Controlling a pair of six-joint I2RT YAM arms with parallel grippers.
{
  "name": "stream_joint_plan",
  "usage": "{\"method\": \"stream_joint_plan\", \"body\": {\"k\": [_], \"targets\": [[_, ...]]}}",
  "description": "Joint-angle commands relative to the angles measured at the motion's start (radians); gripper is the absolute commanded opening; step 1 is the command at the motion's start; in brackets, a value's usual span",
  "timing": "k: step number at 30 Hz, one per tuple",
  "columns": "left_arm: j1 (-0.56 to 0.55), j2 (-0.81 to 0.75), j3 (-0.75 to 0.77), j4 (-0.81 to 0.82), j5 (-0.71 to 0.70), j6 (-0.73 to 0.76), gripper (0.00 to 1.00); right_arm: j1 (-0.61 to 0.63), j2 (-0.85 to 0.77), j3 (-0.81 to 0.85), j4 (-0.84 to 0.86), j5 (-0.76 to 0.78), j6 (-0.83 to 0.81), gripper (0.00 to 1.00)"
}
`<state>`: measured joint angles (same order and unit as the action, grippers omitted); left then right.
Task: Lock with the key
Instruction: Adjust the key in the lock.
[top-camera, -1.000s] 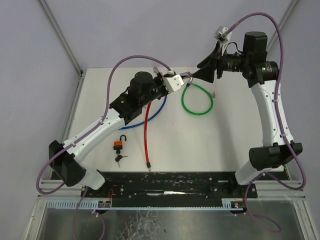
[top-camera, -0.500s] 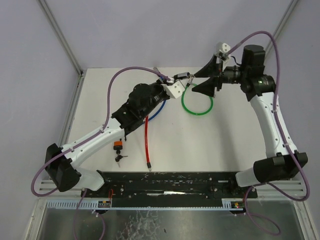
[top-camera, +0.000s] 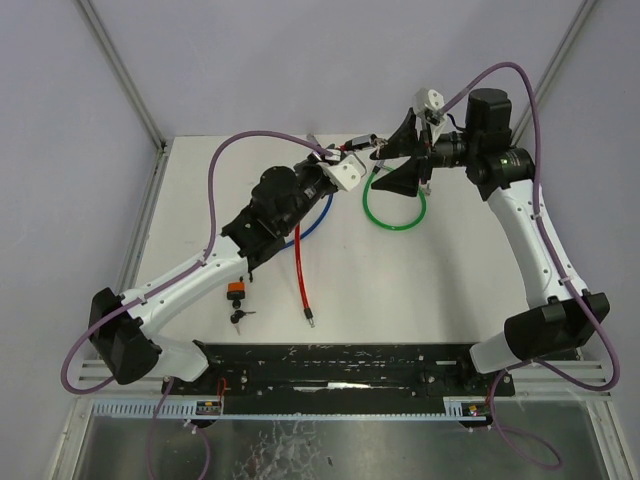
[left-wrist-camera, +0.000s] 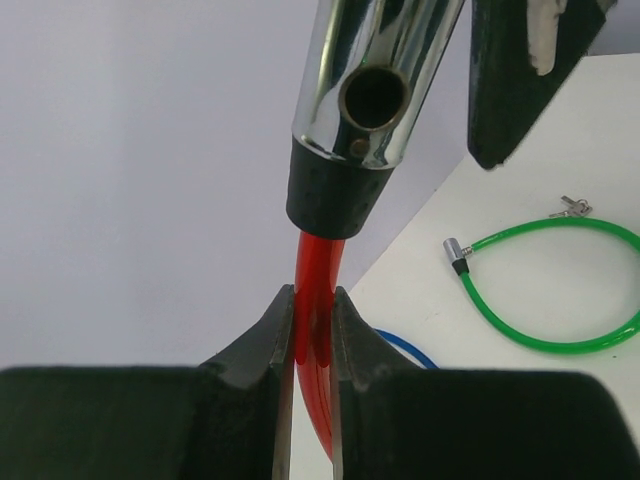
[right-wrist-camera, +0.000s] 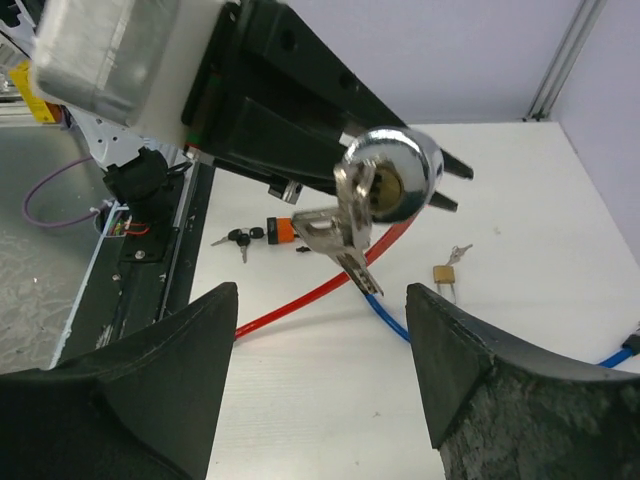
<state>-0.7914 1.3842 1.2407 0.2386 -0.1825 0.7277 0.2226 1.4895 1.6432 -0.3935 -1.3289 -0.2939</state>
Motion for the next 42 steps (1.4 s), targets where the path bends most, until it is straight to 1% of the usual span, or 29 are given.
{"method": "stream_joint_plan", "body": {"k": [1,5,9,14,17,21,26,32,34,36,38,40,42], "targets": [[-0.003,-0.017,-0.006,0.125,0.018,-0.042,0.0,0.007,-0.031,0.109,-0.078,-0.05,-0.084,0.74],[-0.003,-0.011,-0.003,0.13,0.029,-0.054,0.0,0.007,-0.025,0.157,-0.12,-0.075,-0.095,0.7],[-0.004,-0.005,0.001,0.139,0.014,-0.058,0.0,0.008,-0.03,0.158,-0.121,-0.087,-0.076,0.62],[-0.003,-0.004,-0.004,0.183,-0.041,-0.059,0.0,0.008,-0.058,0.081,0.0,-0.068,0.058,0.56],[-0.003,-0.001,-0.007,0.2,-0.067,-0.051,0.0,0.008,-0.06,0.069,0.046,-0.082,0.114,0.52],[-0.003,0.003,-0.014,0.212,-0.072,-0.053,0.0,0.008,-0.055,0.074,0.15,-0.116,0.242,0.51],[-0.004,0.011,-0.017,0.214,-0.052,-0.07,0.0,0.008,-0.048,0.1,0.188,-0.104,0.302,0.53],[-0.003,0.03,-0.025,0.245,-0.05,-0.08,0.0,0.01,-0.045,0.1,0.305,-0.13,0.447,0.53],[-0.003,0.036,-0.039,0.286,-0.071,-0.059,0.0,0.008,-0.052,0.113,0.287,-0.129,0.448,0.52],[-0.003,0.038,-0.049,0.317,-0.091,-0.025,0.0,-0.001,-0.058,0.139,0.215,-0.097,0.423,0.51],[-0.003,0.036,-0.057,0.344,-0.106,0.004,0.0,-0.041,-0.061,0.176,0.091,-0.08,0.316,0.5],[-0.003,0.027,-0.072,0.378,-0.116,0.031,0.0,-0.088,-0.066,0.192,0.013,-0.062,0.255,0.49],[-0.002,0.014,-0.089,0.411,-0.115,0.046,0.0,-0.111,-0.07,0.213,-0.099,0.001,0.141,0.48]]}}
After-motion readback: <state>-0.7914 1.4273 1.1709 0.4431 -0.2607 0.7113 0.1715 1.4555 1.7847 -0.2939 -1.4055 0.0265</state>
